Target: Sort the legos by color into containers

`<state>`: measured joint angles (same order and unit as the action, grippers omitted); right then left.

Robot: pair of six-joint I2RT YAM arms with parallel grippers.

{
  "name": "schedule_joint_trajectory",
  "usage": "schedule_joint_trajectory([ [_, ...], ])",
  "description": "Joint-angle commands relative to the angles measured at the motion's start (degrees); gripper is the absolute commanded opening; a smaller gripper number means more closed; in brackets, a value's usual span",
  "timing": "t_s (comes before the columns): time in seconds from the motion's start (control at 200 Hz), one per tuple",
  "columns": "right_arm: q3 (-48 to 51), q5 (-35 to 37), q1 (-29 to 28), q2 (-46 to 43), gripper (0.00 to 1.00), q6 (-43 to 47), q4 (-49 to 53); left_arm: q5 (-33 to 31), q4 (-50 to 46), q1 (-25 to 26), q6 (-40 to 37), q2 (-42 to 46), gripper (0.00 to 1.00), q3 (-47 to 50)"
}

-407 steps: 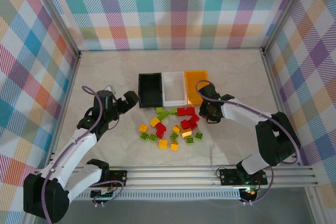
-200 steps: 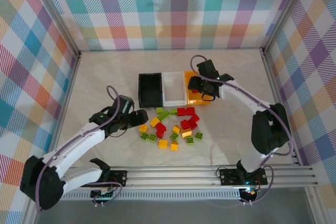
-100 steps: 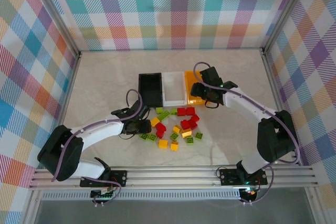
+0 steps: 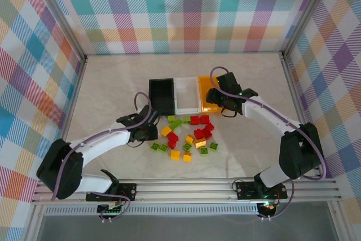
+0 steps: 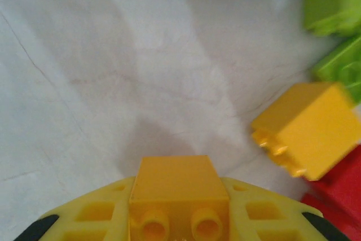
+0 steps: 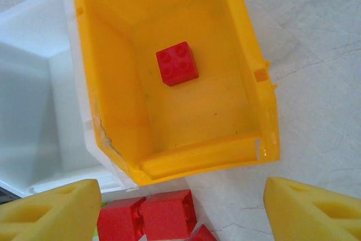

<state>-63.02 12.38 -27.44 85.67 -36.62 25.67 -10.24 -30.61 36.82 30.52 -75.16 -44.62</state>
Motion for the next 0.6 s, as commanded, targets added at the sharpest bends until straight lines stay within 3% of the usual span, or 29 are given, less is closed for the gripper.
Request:
schedule_joint_trajectory([
  [0.0,1.34,-0.07,-0.32,-1.89,0.76,-0.82,-0.69,-3.55,-2.10,-1.17,-2.43,1.82,0.24,-8.14],
  [0.265,4.72,0.41,-0.33,-4.37,0.77,-0.91,-0.09,-1.81,1.78,-7.88,-4.01,-14.25,0.22,-23.52],
  [0.595,10.27,-2.51,-0.28,-10.69,0.77,-0.67,0.98,-3.62,-1.89,-10.35,-5.61,-31.06,0.27,-39.06],
])
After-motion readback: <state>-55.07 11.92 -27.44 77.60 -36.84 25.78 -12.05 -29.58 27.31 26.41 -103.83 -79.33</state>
